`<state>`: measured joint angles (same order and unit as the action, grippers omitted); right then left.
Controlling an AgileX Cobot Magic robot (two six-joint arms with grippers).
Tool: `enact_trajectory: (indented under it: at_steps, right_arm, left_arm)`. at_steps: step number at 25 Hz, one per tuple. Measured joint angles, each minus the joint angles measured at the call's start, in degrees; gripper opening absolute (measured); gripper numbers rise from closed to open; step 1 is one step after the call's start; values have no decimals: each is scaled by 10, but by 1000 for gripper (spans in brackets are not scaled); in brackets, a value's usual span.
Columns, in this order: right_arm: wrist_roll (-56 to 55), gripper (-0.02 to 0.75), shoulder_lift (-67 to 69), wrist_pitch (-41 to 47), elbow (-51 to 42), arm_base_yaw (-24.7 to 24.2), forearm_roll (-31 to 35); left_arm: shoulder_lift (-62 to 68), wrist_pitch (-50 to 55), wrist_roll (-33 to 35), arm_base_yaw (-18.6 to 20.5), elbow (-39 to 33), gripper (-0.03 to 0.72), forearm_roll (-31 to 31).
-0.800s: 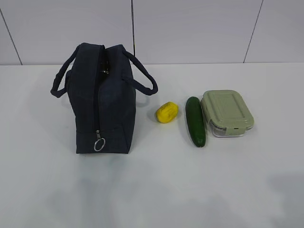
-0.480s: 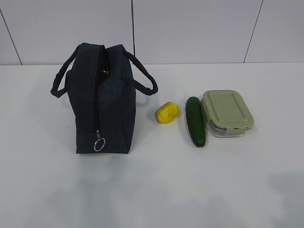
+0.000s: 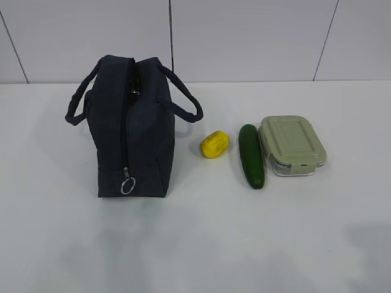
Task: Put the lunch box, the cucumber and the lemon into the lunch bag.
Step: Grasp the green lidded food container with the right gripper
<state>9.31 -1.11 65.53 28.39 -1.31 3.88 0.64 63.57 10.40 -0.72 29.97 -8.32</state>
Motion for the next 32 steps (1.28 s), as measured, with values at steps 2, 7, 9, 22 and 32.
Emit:
enact_trajectory:
  at_steps: [2, 7, 9, 22, 32]
  right_arm:
    - [0, 407, 0, 1, 0, 0, 0]
    - [0, 407, 0, 1, 0, 0, 0]
    - [0, 407, 0, 1, 0, 0, 0]
    - [0, 407, 0, 1, 0, 0, -2]
    - [0, 408, 21, 18, 12, 0, -8]
  left_arm:
    - [0, 0, 0, 0, 0, 228, 0]
    - [0, 0, 0, 0, 0, 228, 0]
    - [0, 0, 0, 0, 0, 228, 0]
    - [0, 0, 0, 0, 0, 228, 0]
    - [0, 0, 0, 0, 0, 228, 0]
